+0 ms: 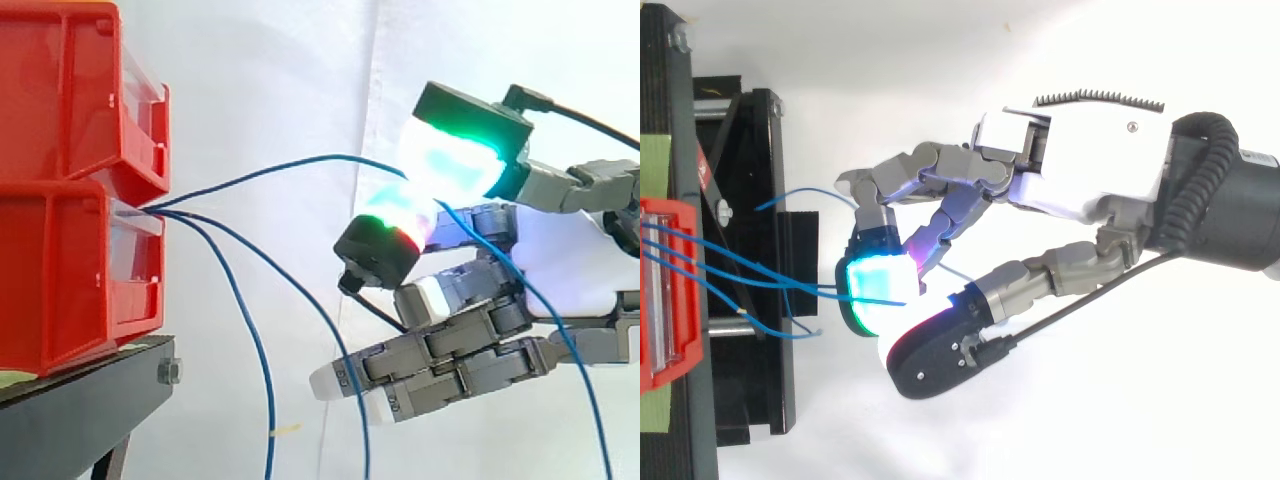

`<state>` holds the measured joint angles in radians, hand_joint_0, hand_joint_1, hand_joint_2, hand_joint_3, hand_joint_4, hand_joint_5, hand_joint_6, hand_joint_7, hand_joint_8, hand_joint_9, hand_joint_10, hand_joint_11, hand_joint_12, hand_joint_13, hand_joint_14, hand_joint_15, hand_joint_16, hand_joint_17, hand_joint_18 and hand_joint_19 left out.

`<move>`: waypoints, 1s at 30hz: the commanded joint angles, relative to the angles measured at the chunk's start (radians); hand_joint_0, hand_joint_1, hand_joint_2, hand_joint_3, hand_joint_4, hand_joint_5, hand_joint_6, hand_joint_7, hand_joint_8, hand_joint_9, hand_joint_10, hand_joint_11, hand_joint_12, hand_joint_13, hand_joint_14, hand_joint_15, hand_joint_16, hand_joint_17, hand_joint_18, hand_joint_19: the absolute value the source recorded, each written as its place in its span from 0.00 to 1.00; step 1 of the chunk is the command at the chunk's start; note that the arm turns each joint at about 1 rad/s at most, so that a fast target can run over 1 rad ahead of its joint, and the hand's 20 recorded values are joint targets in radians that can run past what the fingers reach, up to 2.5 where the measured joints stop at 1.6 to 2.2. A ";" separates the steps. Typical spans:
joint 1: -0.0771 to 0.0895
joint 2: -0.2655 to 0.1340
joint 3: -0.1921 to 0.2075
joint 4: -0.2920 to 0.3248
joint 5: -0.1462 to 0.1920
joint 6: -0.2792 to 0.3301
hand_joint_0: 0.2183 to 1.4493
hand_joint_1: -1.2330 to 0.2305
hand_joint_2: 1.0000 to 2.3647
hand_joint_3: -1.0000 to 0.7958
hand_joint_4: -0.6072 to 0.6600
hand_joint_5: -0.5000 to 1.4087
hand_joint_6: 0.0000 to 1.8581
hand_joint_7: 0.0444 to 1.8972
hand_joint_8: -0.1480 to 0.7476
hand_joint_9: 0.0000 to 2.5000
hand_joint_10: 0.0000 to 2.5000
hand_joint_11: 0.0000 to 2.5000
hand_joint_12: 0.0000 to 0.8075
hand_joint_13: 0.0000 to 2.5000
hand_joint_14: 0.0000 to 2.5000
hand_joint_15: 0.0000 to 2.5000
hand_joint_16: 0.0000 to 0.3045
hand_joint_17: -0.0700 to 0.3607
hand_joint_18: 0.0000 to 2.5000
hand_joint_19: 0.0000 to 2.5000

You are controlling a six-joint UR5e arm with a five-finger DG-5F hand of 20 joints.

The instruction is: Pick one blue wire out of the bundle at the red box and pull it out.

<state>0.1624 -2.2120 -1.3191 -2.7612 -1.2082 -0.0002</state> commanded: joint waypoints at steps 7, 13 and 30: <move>0.000 0.000 0.000 0.000 -0.001 0.000 0.17 0.49 0.00 0.28 0.61 0.21 0.45 0.61 0.50 0.39 0.01 0.31 0.58 0.06 0.00 0.04 0.21 0.49 0.00 0.11; 0.000 0.000 0.000 0.000 -0.001 0.000 0.21 0.43 0.00 0.28 0.61 0.20 0.45 0.63 0.48 0.38 0.01 0.32 0.55 0.05 0.00 0.04 0.19 0.47 0.00 0.12; 0.000 0.000 0.000 0.000 0.001 -0.001 0.29 0.36 0.01 0.39 0.59 0.20 0.46 0.66 0.47 0.40 0.01 0.34 0.52 0.06 0.00 0.05 0.18 0.45 0.00 0.13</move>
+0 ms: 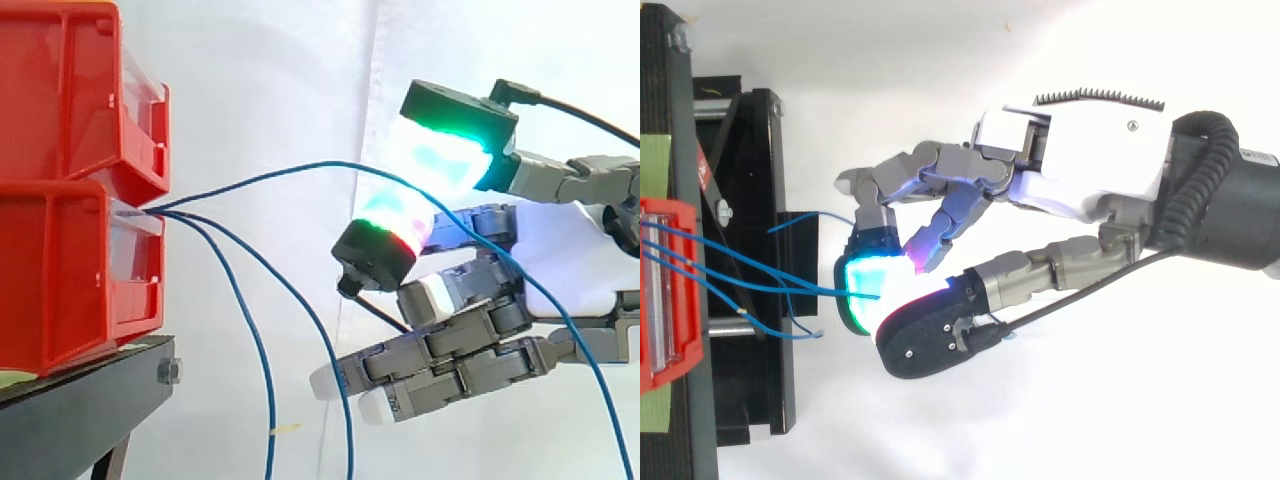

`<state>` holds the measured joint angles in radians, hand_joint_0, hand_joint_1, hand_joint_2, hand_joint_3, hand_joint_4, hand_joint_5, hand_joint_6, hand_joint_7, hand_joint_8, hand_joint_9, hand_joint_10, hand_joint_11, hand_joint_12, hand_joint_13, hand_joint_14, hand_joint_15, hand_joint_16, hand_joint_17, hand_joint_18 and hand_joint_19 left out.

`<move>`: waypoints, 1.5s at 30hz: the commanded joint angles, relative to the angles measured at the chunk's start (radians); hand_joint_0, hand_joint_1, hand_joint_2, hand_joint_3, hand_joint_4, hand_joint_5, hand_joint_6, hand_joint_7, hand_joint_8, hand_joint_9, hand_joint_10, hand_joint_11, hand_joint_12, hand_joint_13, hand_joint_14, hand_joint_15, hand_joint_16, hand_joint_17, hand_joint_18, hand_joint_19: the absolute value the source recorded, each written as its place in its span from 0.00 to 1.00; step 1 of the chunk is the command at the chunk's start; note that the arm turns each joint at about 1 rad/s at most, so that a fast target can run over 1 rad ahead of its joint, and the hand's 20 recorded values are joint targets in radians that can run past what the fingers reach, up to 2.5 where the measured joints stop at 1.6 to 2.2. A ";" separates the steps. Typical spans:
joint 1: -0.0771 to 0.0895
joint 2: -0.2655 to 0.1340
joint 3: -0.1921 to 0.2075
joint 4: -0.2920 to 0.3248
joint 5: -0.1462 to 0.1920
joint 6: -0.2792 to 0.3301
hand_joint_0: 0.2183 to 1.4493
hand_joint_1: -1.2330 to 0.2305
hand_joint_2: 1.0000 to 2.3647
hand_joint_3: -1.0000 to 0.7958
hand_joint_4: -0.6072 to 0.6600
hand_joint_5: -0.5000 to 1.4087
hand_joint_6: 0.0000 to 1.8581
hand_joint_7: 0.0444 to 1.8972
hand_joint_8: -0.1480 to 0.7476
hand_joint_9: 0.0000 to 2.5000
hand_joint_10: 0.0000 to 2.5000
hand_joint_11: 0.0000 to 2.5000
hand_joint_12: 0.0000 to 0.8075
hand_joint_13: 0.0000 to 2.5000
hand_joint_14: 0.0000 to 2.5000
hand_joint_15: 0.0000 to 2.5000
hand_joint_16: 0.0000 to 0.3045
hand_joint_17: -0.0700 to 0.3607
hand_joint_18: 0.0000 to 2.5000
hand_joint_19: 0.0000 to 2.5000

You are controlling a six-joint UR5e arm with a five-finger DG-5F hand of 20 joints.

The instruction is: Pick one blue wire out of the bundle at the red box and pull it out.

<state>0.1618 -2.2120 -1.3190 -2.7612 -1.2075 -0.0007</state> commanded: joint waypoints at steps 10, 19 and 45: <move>0.001 0.000 0.000 0.000 0.000 -0.001 0.32 0.28 0.02 0.41 0.59 0.20 0.46 0.67 0.46 0.39 0.01 0.35 0.52 0.07 0.00 0.05 0.18 0.45 0.00 0.13; -0.001 0.000 0.000 0.000 0.000 -0.001 0.32 0.27 0.02 0.44 0.53 0.20 0.46 0.70 0.45 0.41 0.01 0.35 0.51 0.08 0.00 0.05 0.18 0.45 0.00 0.13; 0.001 0.000 0.000 0.000 -0.001 -0.007 0.24 0.41 0.01 0.33 0.56 0.20 0.46 0.65 0.47 0.39 0.01 0.34 0.53 0.06 0.00 0.05 0.19 0.47 0.00 0.14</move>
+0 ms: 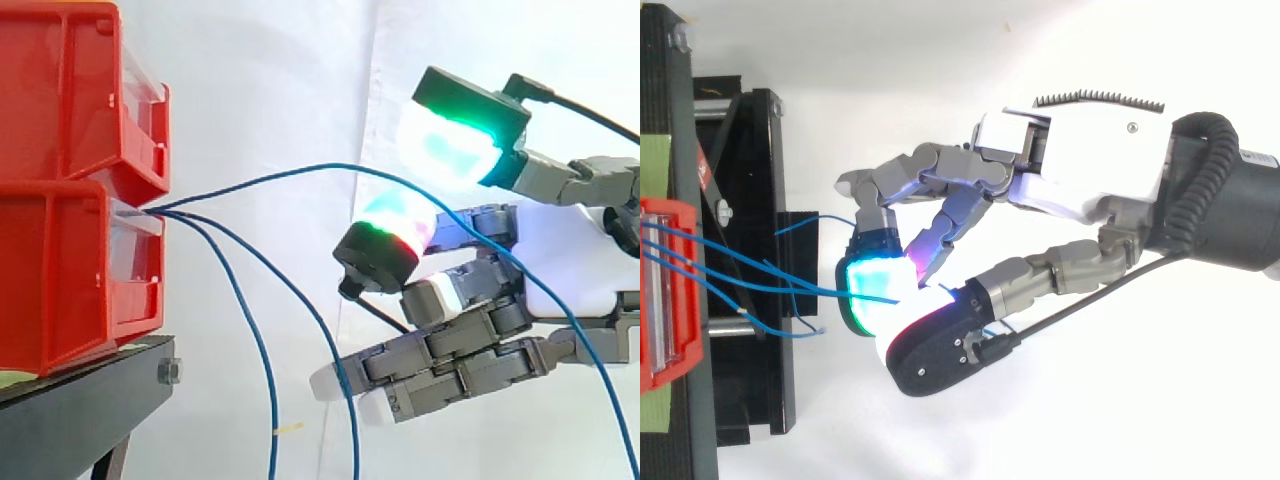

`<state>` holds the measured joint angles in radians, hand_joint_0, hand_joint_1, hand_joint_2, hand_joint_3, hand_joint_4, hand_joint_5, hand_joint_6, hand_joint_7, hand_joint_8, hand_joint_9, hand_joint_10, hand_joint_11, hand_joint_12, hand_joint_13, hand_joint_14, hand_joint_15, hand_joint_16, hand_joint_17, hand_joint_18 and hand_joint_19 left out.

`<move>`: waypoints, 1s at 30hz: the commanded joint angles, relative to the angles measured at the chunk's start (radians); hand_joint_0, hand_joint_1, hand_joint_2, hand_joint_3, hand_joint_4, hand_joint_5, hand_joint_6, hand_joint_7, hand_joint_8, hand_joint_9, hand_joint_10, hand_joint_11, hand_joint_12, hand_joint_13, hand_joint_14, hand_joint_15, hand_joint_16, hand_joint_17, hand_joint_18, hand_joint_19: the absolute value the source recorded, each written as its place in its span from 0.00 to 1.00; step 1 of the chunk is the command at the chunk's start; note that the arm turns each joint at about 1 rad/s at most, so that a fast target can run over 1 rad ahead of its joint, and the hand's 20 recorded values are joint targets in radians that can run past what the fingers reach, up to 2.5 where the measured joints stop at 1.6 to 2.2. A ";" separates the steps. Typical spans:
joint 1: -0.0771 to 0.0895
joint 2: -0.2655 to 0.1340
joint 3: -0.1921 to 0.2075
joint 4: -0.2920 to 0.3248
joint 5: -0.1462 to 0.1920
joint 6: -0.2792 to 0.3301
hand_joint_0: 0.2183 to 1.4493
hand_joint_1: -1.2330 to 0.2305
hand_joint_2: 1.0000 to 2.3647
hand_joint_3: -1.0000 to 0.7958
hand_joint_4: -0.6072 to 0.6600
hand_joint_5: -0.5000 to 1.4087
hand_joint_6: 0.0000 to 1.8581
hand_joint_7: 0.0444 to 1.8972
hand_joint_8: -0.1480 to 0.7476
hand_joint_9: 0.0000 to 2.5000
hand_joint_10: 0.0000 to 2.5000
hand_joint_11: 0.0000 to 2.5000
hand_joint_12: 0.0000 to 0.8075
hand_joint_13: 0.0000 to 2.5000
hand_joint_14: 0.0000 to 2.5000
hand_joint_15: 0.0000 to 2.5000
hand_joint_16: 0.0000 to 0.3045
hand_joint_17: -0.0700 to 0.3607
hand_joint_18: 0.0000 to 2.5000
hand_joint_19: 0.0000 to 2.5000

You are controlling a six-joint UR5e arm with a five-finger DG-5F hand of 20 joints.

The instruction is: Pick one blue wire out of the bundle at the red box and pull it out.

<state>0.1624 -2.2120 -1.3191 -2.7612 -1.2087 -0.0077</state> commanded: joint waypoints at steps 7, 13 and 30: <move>0.000 0.000 0.000 0.000 0.001 0.000 0.27 0.40 0.01 0.38 0.55 0.21 0.46 0.66 0.45 0.41 0.01 0.34 0.51 0.06 0.00 0.05 0.18 0.45 0.00 0.14; 0.000 0.000 0.000 0.000 0.000 0.002 0.28 0.39 0.02 0.40 0.55 0.21 0.45 0.68 0.45 0.41 0.01 0.34 0.50 0.07 0.00 0.06 0.18 0.45 0.00 0.14; 0.000 0.000 0.000 0.000 0.001 -0.003 0.32 0.27 0.02 0.47 0.53 0.21 0.46 0.70 0.46 0.43 0.01 0.37 0.50 0.11 0.00 0.07 0.18 0.45 0.04 0.14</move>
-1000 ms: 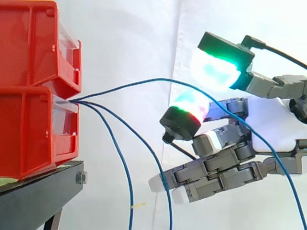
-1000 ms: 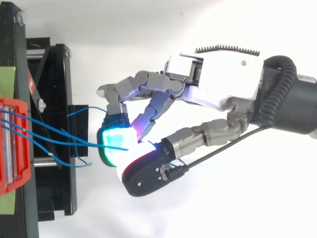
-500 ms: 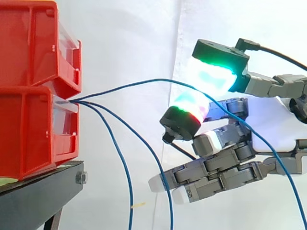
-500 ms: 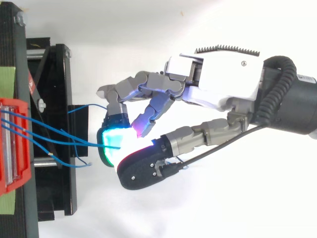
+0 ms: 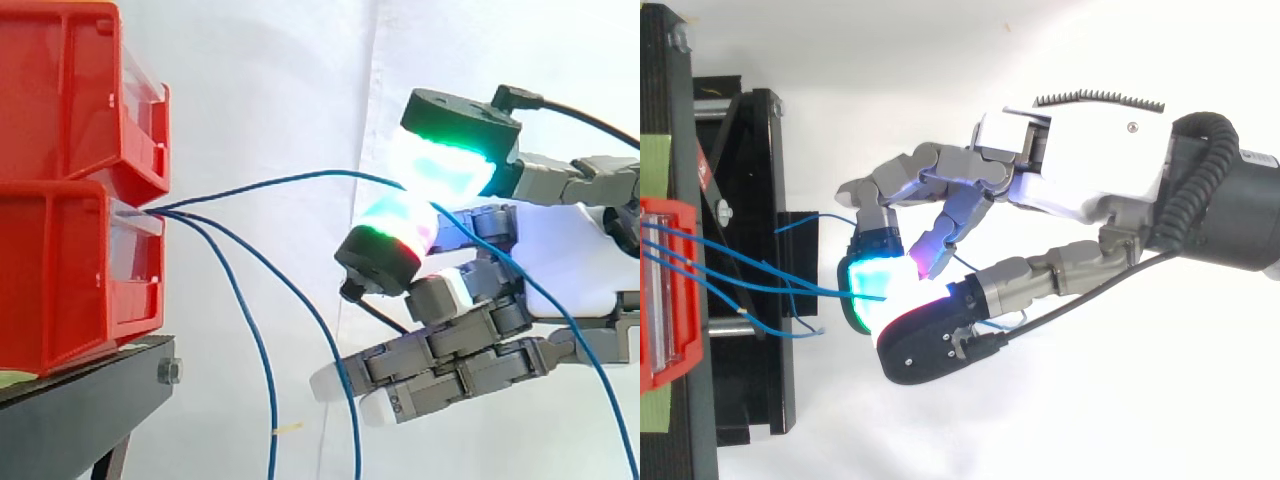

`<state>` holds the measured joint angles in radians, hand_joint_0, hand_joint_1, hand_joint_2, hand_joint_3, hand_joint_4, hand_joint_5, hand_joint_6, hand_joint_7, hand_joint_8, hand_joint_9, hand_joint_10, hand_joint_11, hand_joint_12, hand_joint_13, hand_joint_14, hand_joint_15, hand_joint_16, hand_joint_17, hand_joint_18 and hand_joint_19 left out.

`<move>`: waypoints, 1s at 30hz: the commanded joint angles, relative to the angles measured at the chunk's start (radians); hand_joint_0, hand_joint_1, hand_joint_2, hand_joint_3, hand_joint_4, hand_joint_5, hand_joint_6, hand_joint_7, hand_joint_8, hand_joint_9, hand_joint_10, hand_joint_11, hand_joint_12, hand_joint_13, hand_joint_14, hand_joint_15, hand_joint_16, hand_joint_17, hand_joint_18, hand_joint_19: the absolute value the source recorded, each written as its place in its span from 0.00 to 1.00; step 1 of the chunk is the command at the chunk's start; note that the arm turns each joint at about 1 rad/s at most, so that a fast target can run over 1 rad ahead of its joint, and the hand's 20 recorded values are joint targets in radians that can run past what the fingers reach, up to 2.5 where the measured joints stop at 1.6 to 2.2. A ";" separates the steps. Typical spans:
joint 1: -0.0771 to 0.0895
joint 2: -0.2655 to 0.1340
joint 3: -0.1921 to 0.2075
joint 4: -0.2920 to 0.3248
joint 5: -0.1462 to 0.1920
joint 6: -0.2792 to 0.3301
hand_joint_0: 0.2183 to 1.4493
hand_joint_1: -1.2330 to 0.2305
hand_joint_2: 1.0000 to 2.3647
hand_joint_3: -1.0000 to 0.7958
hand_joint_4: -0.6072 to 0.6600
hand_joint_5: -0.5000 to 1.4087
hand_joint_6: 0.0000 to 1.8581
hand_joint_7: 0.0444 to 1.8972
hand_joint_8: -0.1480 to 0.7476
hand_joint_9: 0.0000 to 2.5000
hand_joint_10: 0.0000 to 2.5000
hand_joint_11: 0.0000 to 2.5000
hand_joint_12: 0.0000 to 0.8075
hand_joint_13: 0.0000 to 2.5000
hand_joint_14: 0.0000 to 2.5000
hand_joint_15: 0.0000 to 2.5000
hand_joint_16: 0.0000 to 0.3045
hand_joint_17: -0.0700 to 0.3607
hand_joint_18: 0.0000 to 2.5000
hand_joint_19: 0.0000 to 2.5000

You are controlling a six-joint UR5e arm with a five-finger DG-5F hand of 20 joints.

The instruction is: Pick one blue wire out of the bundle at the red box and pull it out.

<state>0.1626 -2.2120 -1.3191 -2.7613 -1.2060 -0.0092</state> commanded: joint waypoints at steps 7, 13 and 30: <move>0.000 0.000 0.000 0.000 0.000 -0.002 0.33 0.25 0.02 0.48 0.54 0.21 0.46 0.71 0.46 0.44 0.01 0.38 0.50 0.12 0.00 0.08 0.18 0.45 0.05 0.14; 0.000 0.000 0.000 -0.004 0.002 0.000 0.34 0.23 0.02 0.49 0.54 0.21 0.46 0.72 0.45 0.45 0.01 0.39 0.50 0.13 0.00 0.09 0.18 0.45 0.05 0.13; -0.009 0.000 0.000 -0.004 0.003 -0.002 0.38 0.23 0.02 0.43 0.48 0.20 0.48 0.68 0.46 0.41 0.01 0.42 0.50 0.12 0.00 0.10 0.18 0.45 0.03 0.13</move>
<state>0.1545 -2.2120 -1.3192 -2.7655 -1.2027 -0.0107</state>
